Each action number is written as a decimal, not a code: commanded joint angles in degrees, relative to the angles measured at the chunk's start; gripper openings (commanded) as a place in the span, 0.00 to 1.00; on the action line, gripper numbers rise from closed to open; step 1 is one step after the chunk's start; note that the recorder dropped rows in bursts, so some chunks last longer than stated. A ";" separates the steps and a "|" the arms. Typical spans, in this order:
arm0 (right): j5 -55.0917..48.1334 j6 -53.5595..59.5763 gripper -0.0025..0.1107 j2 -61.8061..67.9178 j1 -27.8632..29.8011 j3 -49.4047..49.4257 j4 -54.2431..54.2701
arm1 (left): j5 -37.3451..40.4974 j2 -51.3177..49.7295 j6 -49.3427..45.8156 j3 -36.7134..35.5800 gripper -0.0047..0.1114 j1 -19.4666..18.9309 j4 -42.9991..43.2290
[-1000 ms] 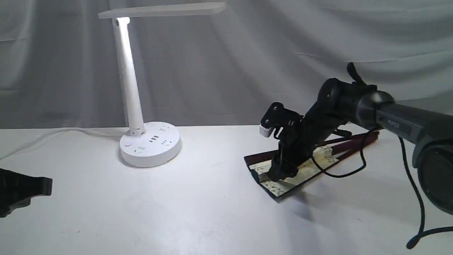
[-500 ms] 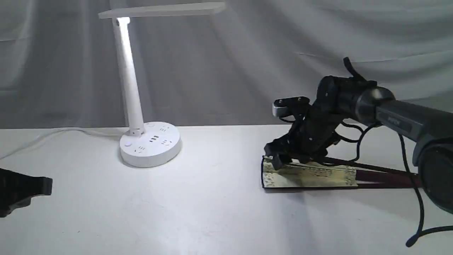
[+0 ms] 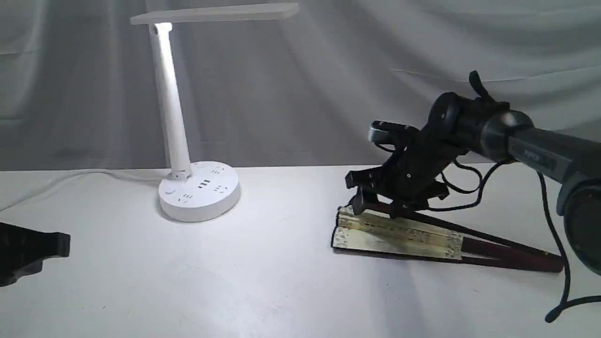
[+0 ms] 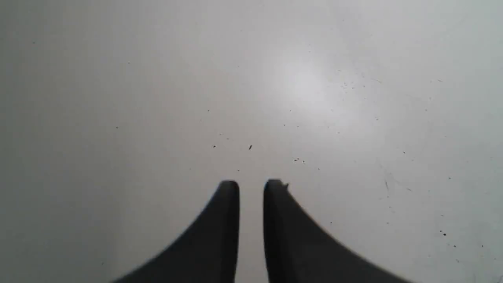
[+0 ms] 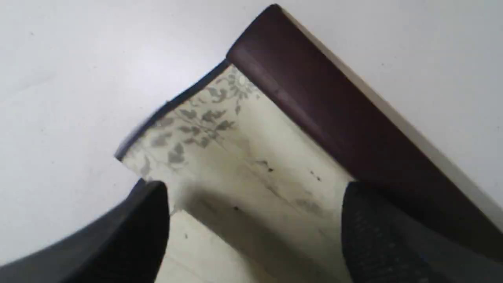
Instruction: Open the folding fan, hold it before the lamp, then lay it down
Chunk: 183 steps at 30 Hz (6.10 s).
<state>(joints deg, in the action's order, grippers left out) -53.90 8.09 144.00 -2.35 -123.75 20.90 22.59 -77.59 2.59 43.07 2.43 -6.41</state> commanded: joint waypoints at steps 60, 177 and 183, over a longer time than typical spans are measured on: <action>-16.07 20.09 0.35 1.34 21.70 2.64 21.55 | 0.03 -0.01 -4.33 0.53 0.14 7.89 -5.03; -16.07 29.14 0.02 -7.86 14.91 25.43 52.40 | -1.40 -0.01 -4.35 0.53 0.14 7.89 -4.08; -16.07 32.62 0.02 -13.56 14.91 32.80 53.62 | 3.33 -0.01 -9.24 0.53 0.14 7.89 -4.08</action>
<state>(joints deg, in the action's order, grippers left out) -69.60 38.78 132.94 12.11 -93.36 73.06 24.20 -77.59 -4.74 43.30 9.97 -10.05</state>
